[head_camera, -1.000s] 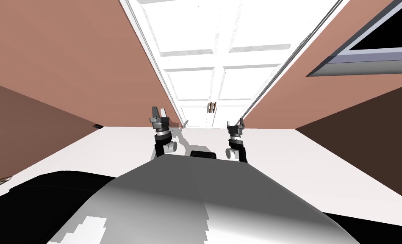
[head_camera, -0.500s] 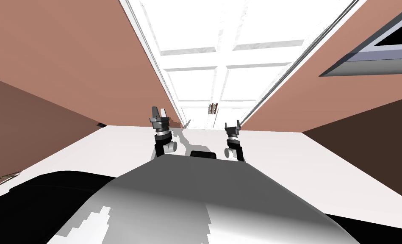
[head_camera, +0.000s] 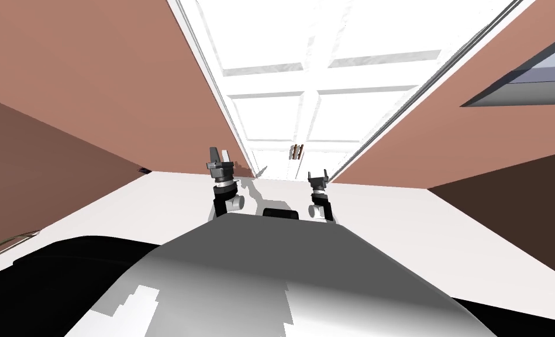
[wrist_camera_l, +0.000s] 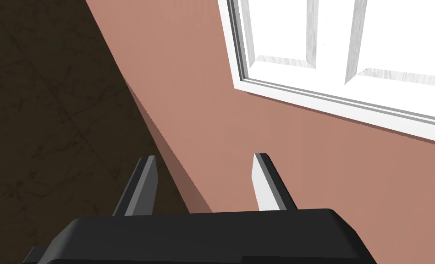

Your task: Pull the door open

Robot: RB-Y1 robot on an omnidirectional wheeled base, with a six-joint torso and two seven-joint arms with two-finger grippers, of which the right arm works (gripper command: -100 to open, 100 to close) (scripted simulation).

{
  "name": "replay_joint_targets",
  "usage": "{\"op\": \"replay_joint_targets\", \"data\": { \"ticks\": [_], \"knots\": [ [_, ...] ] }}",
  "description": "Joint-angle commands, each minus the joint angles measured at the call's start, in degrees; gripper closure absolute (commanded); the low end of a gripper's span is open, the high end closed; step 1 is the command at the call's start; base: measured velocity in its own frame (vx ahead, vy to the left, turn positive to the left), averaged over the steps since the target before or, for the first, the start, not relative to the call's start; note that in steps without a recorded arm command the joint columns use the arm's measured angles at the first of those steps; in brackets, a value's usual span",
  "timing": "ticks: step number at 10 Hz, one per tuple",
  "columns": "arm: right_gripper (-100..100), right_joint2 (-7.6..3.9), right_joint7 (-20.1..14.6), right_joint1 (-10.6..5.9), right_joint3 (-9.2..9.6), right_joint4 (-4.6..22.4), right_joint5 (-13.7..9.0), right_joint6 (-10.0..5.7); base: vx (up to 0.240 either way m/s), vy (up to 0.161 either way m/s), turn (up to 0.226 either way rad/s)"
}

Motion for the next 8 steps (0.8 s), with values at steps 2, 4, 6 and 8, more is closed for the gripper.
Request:
{"op": "replay_joint_targets", "data": {
  "ticks": [2, 4, 6, 8],
  "knots": [
    [-100, -0.58, -4.25, -1.62, 0.81, 4.73, -1.86, -1.36, 0.105, -0.008, 0.064],
    [-100, -1.20, -7.50, -2.93, 1.33, 8.59, -3.34, -2.38, 0.103, -0.017, 0.067],
    [-100, -1.50, -9.12, -3.58, 1.58, 10.75, -4.09, -2.90, 0.080, -0.009, 0.048],
    [-100, -1.81, -10.75, -4.24, 1.84, 12.61, -4.83, -3.41, 0.045, -0.001, 0.026]
  ]
}}
